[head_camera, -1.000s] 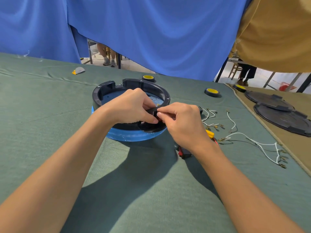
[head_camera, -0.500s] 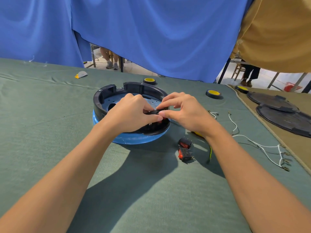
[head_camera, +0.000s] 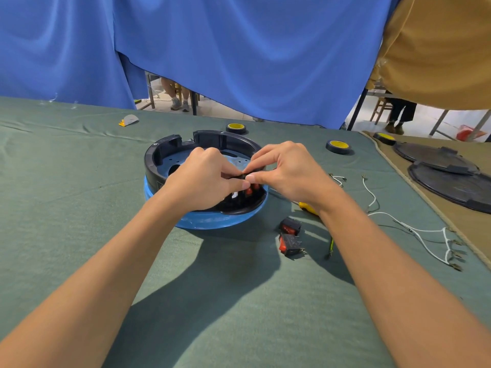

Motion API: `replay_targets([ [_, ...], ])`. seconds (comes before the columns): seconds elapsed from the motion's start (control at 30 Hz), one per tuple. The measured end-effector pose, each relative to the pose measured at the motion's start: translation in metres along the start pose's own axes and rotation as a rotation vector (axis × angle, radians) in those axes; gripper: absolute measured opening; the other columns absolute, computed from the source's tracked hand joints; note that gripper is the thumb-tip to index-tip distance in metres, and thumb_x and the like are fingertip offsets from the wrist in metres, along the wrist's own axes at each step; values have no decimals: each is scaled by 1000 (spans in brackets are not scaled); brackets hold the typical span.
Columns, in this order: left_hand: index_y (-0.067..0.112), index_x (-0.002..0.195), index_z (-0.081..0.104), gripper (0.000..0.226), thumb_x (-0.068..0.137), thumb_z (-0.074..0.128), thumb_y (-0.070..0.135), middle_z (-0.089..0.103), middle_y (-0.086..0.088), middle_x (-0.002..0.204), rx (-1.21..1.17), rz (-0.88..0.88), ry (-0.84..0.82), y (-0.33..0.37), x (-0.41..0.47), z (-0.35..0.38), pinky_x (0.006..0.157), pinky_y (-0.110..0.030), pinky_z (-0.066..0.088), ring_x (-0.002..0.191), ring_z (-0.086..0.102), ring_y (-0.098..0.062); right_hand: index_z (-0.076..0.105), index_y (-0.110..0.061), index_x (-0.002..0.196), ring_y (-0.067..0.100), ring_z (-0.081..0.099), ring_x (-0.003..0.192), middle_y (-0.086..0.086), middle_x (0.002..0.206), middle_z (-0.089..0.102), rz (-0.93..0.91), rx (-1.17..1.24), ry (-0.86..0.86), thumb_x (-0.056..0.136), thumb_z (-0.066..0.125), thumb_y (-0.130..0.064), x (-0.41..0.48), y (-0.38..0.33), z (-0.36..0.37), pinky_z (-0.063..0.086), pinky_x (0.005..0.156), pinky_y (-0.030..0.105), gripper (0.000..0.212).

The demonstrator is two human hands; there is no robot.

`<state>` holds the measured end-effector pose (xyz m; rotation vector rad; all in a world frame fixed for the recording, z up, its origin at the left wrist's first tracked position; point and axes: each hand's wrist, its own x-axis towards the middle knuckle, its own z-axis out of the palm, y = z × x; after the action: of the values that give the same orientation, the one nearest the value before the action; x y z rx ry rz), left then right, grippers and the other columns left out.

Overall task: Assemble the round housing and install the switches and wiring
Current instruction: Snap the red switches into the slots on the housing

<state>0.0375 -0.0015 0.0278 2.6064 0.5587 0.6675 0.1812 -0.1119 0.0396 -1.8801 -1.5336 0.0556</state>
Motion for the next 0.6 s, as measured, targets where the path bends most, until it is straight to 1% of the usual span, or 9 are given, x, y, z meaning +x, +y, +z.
replay_targets([
  [0.1, 43, 96, 73, 30, 84, 56, 65, 68, 4, 74, 304, 12, 119, 0, -7, 6, 61, -34, 42, 78, 59, -25, 79, -32, 86, 12, 59, 97, -23, 88, 65, -15, -12, -5, 81, 75, -28, -2, 1, 1, 48, 87, 47, 7],
  [0.17, 40, 94, 71, 42, 79, 51, 74, 67, 5, 78, 410, 30, 196, 3, -9, 13, 60, -31, 32, 78, 58, -25, 78, -31, 90, 10, 57, 98, -21, 92, 65, -48, -63, -16, 83, 73, -29, -2, 1, 1, 47, 87, 42, 9],
  [0.2, 38, 96, 70, 43, 78, 53, 74, 67, 5, 80, 409, 17, 201, 6, -9, 16, 60, -32, 29, 78, 55, -23, 79, -29, 92, 7, 55, 97, -19, 94, 65, -69, -78, -22, 84, 73, -28, -2, 2, 1, 46, 87, 36, 10],
  [0.23, 37, 98, 69, 42, 78, 57, 72, 67, 4, 84, 384, -11, 194, 8, -9, 17, 62, -32, 29, 79, 52, -22, 79, -26, 93, 4, 54, 94, -18, 94, 65, -89, -75, -28, 84, 73, -26, -1, 2, 0, 44, 86, 25, 11],
  [0.3, 37, 103, 67, 41, 76, 64, 68, 69, 4, 90, 316, -61, 178, 8, -6, 16, 64, -34, 31, 87, 56, -23, 79, -22, 93, 0, 52, 90, -14, 93, 65, -110, -45, -40, 83, 75, -22, 0, 2, -2, 37, 78, 4, 12],
  [0.33, 37, 107, 65, 43, 76, 66, 66, 69, 5, 92, 297, -72, 173, 7, -5, 17, 66, -35, 32, 93, 59, -25, 79, -21, 93, 0, 53, 90, -13, 92, 65, -107, -37, -46, 82, 75, -20, 0, 2, -3, 35, 75, 0, 12],
  [0.4, 36, 116, 59, 50, 76, 68, 65, 70, 4, 97, 288, -77, 171, 7, -5, 19, 68, -36, 34, 100, 60, -26, 79, -20, 94, 1, 56, 88, -12, 93, 66, -98, -29, -52, 82, 76, -19, 0, 2, -3, 34, 72, -2, 13],
  [0.47, 33, 118, 54, 52, 78, 68, 63, 70, 4, 100, 306, -68, 169, 7, -5, 20, 67, -35, 33, 100, 60, -26, 79, -20, 93, 2, 58, 86, -12, 93, 67, -95, -15, -51, 82, 76, -18, 0, 2, -2, 35, 71, -1, 12],
  [0.6, 30, 106, 56, 44, 78, 68, 61, 68, 4, 90, 282, -58, 159, 7, -6, 17, 61, -34, 30, 89, 56, -22, 79, -21, 94, 2, 59, 87, -13, 93, 67, -86, 20, -55, 81, 76, -19, -1, 2, -2, 41, 76, 7, 13],
])
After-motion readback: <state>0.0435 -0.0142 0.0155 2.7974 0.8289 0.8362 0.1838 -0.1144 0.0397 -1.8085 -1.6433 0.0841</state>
